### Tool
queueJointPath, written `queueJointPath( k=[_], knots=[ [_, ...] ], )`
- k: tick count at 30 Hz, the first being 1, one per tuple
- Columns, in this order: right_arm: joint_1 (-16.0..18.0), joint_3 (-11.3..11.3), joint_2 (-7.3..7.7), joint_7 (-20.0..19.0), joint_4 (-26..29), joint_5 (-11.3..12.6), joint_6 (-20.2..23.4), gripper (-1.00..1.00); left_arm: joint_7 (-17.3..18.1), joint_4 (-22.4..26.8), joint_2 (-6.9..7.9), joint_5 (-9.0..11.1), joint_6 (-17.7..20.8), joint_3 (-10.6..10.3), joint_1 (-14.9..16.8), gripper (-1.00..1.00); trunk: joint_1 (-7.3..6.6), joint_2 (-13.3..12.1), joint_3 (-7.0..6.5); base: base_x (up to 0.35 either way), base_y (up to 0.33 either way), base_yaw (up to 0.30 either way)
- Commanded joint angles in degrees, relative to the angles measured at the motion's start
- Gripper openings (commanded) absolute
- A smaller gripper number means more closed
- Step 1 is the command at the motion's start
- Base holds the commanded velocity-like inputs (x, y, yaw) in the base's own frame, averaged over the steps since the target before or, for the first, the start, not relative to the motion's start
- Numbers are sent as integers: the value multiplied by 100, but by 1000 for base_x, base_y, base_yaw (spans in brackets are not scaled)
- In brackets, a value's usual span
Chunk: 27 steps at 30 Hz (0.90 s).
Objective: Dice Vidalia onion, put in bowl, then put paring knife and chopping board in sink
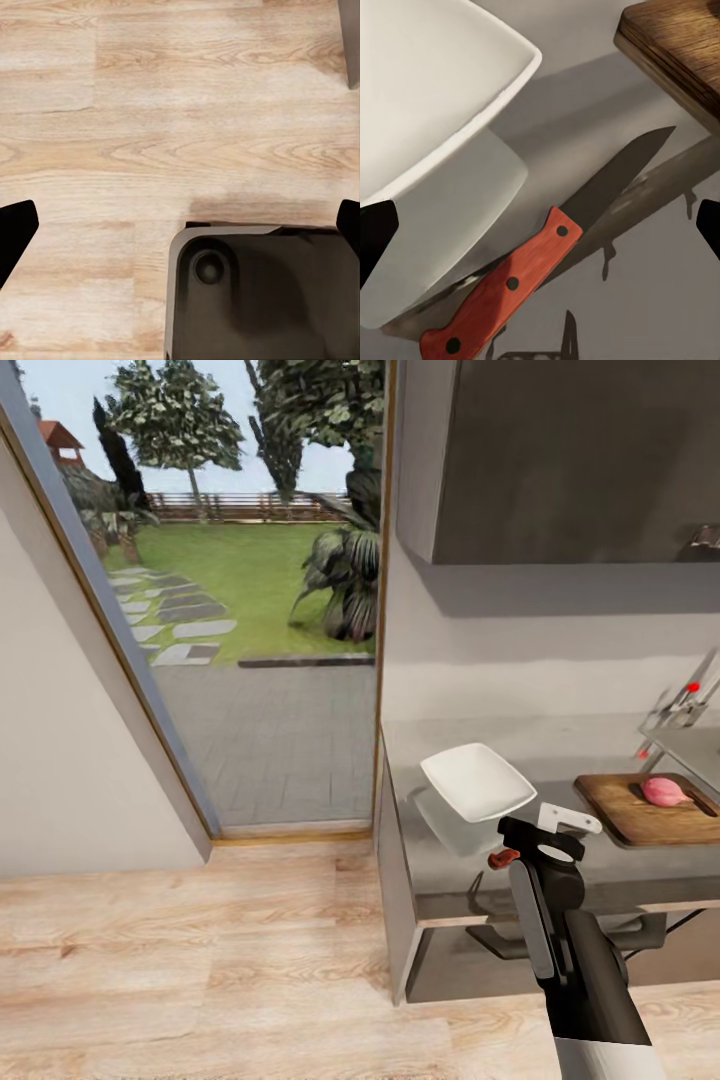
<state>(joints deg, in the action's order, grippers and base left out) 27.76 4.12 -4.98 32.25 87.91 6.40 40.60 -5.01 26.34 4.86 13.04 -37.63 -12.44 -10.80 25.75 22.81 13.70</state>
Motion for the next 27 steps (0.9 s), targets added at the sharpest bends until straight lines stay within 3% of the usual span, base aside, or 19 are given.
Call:
queueJointPath(
  k=[1, 19, 27],
  knots=[
    [3, 1, -3, 49, 6, 58, 9, 100, -53, 12, 5, 22, -7, -48, -1, 100, 3, 11, 16, 0, -25, 0],
    [2, 0, -1, 45, -1, 54, 9, 100, -53, 12, 0, 23, -14, -48, -1, 100, 3, 11, 124, 0, -57, 0],
    [2, -4, -2, 45, -10, 54, 9, 100, -53, 12, 1, 23, -16, -48, -1, 100, 3, 11, 172, -135, 0, 0]
  ],
)
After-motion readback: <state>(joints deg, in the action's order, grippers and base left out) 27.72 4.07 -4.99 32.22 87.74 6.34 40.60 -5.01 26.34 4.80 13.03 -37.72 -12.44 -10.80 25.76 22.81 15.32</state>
